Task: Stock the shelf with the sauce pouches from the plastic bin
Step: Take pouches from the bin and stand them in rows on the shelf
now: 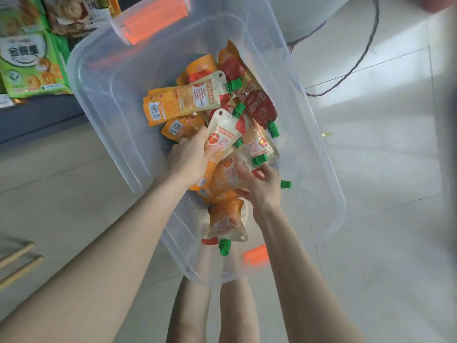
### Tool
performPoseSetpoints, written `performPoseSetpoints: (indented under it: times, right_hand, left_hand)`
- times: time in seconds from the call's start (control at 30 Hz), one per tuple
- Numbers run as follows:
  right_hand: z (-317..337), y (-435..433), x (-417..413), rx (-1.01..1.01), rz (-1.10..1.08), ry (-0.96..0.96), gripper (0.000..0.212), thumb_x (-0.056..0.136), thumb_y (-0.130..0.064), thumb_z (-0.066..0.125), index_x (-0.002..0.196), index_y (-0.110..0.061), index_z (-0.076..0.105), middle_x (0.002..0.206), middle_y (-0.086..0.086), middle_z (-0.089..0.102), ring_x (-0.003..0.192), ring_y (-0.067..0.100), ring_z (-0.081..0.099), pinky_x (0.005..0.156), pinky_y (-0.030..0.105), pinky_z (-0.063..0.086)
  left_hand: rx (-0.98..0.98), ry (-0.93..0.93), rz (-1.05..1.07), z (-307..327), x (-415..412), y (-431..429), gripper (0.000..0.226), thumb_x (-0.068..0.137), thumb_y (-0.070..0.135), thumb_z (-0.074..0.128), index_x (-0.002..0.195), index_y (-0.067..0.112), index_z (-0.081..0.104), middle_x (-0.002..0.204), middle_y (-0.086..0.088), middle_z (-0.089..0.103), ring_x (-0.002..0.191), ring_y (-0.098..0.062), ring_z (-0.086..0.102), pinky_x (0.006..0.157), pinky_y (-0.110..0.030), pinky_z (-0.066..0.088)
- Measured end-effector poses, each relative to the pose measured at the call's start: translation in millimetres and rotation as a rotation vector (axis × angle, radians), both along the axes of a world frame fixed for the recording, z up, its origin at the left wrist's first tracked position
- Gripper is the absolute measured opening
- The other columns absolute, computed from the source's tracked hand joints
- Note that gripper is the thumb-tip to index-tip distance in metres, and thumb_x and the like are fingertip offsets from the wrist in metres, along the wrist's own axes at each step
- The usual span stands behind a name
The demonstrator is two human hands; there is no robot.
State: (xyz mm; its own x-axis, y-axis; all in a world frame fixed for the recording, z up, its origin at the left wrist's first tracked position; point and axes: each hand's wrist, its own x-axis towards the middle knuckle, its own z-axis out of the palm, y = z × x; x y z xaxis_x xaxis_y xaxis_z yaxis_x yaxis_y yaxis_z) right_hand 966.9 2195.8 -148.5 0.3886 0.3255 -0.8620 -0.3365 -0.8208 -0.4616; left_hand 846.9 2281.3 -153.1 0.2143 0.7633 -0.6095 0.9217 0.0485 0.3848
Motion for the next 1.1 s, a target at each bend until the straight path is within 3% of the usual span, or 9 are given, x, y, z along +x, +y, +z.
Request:
performPoseSetpoints:
  times: [0.07, 0.2, 0.3, 0.4, 0.53, 0.77, 0.93, 1.0, 1.1]
  right_hand:
    - [20, -4, -5, 0.078, -0.003, -0.036, 0.03, 0.081, -0.019, 0.071, 0.086, 0.006, 0.056, 0.089, 0.03, 0.061, 0.08, 0.033, 0.067, 0.072, 0.05, 0.057]
    - [77, -5, -2, 0.229, -0.111, 0.006, 0.011, 0.082, -0.016, 0.071, 0.073, -0.01, 0.069, 0.066, -0.002, 0.068, 0.07, 0.012, 0.063, 0.068, 0.031, 0.055]
    - [127, -1, -1, 0.285, -0.117, 0.043, 0.018, 0.083, -0.022, 0.069, 0.068, -0.012, 0.07, 0.066, -0.002, 0.068, 0.066, 0.012, 0.063, 0.067, 0.033, 0.054]
    - [179, 3, -8, 0.355, -0.045, 0.047, 0.027, 0.084, -0.031, 0.067, 0.071, -0.008, 0.069, 0.073, 0.007, 0.066, 0.071, 0.019, 0.061, 0.067, 0.039, 0.051]
    - [258, 0, -23, 0.468, 0.044, 0.063, 0.041, 0.087, -0.034, 0.064, 0.063, -0.002, 0.056, 0.059, 0.006, 0.054, 0.054, 0.015, 0.049, 0.046, 0.02, 0.042]
    - [385, -11, -44, 0.624, 0.387, 0.228, 0.015, 0.087, -0.018, 0.064, 0.081, -0.004, 0.066, 0.058, -0.001, 0.065, 0.048, 0.013, 0.06, 0.044, 0.02, 0.047]
    - [450, -2, -72, 0.717, 0.601, 0.218, 0.012, 0.084, -0.02, 0.067, 0.089, -0.011, 0.073, 0.09, 0.014, 0.072, 0.083, 0.033, 0.067, 0.083, 0.052, 0.054]
    - [476, 5, -88, 0.76, 0.7, 0.179, 0.014, 0.089, -0.022, 0.063, 0.098, -0.015, 0.07, 0.097, 0.01, 0.073, 0.089, 0.027, 0.069, 0.084, 0.046, 0.056]
    - [516, 18, -120, 0.821, 0.863, 0.111, 0.006, 0.095, -0.028, 0.053, 0.097, -0.025, 0.058, 0.091, -0.006, 0.07, 0.076, 0.004, 0.07, 0.064, 0.018, 0.055]
  left_hand:
    - [-0.022, -0.107, 0.056, 19, -3, -6, 0.026, 0.094, 0.037, 0.049, 0.102, 0.014, 0.043, 0.108, -0.012, 0.062, 0.099, -0.036, 0.057, 0.078, -0.047, 0.048]
    - [-0.063, -0.321, 0.281, 79, -16, -22, 0.026, 0.09, 0.04, 0.057, 0.089, 0.014, 0.055, 0.07, 0.009, 0.061, 0.064, -0.013, 0.055, 0.055, -0.029, 0.043]
    - [-0.178, -0.479, 0.562, 136, -24, -34, 0.027, 0.087, 0.033, 0.063, 0.074, 0.008, 0.061, 0.051, 0.012, 0.055, 0.047, -0.004, 0.05, 0.046, -0.021, 0.038]
    - [-0.292, -0.649, 0.766, 196, -31, -49, 0.025, 0.088, 0.035, 0.062, 0.088, 0.011, 0.068, 0.078, -0.005, 0.072, 0.073, -0.02, 0.068, 0.068, -0.035, 0.054]
    - [-0.304, -0.76, 0.8, 278, -42, -67, 0.037, 0.079, 0.055, 0.059, 0.098, 0.024, 0.068, 0.105, -0.015, 0.069, 0.102, -0.036, 0.063, 0.09, -0.064, 0.045]
    - [-0.103, -0.875, 0.958, 409, -69, -97, 0.03, 0.081, 0.049, 0.06, 0.093, 0.023, 0.068, 0.097, -0.001, 0.073, 0.095, -0.022, 0.068, 0.093, -0.051, 0.05]
    - [0.083, -0.948, 1.111, 474, -105, -114, 0.044, 0.071, 0.06, 0.068, 0.091, 0.022, 0.07, 0.096, -0.002, 0.073, 0.095, -0.024, 0.068, 0.089, -0.053, 0.051]
    - [0.155, -0.956, 1.19, 493, -124, -116, 0.033, 0.079, 0.052, 0.066, 0.083, 0.02, 0.066, 0.092, -0.001, 0.071, 0.092, -0.024, 0.067, 0.089, -0.052, 0.051]
    - [0.198, -1.014, 1.258, 519, -157, -113, 0.023, 0.085, 0.047, 0.059, 0.093, 0.026, 0.057, 0.098, 0.003, 0.068, 0.094, -0.018, 0.066, 0.091, -0.046, 0.051]
